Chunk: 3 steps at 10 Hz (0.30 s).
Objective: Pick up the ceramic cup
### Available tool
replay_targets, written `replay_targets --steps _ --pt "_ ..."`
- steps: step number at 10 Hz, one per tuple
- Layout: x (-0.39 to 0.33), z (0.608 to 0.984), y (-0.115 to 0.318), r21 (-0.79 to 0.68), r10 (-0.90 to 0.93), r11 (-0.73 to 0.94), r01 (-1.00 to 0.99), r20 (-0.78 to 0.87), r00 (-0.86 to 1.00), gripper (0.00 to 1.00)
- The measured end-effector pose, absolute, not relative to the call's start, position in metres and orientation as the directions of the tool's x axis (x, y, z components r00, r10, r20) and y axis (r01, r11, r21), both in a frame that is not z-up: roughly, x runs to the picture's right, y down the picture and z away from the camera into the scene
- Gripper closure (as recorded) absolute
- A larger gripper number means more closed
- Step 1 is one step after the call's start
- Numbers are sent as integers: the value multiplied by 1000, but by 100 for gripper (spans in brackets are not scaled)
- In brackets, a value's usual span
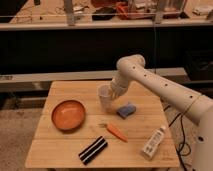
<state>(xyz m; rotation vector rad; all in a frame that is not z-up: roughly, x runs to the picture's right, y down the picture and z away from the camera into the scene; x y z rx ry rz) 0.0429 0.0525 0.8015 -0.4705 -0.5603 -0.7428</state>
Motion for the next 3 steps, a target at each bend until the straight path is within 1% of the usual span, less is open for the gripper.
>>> replay_targets --steps 3 --pt "43 796 46 -192 -501 644 741 626 597 99"
